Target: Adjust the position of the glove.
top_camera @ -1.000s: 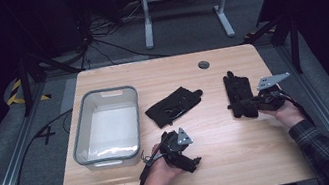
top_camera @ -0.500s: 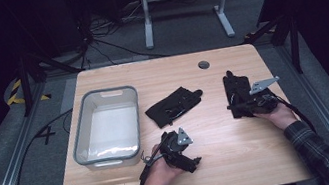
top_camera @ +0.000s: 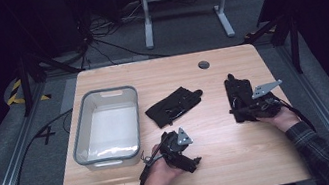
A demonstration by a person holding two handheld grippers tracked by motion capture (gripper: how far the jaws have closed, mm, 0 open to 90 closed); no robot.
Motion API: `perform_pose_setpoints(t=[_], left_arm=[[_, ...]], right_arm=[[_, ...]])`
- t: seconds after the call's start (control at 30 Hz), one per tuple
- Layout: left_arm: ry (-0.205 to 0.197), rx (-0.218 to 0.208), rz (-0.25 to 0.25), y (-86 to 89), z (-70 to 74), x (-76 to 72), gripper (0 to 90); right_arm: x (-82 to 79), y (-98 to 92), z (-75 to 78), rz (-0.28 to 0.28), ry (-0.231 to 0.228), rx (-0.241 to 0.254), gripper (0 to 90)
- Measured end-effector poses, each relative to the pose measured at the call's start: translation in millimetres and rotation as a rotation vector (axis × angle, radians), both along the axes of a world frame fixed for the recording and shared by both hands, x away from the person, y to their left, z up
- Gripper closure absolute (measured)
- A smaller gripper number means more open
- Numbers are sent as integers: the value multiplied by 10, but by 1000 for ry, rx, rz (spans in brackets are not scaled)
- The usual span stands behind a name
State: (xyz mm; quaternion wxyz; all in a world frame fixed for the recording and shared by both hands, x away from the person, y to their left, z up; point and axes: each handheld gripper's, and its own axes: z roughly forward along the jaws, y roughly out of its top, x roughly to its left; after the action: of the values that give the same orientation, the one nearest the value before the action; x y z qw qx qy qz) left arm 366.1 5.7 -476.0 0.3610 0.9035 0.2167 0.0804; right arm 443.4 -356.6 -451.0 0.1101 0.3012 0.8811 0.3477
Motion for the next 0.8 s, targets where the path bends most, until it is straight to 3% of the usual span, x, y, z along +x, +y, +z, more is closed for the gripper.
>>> perform_pose_setpoints(t=[0.27,0.4,0.8], left_arm=[[0,0,0,0,0,0,0],[0,0,0,0,0,0,0],[0,0,0,0,0,0,0]], right_arm=[[-228,-23,0,33,27,10,900],[-384,-10,0,72,37,8,900],[-660,83,-6,159,70,15,900]])
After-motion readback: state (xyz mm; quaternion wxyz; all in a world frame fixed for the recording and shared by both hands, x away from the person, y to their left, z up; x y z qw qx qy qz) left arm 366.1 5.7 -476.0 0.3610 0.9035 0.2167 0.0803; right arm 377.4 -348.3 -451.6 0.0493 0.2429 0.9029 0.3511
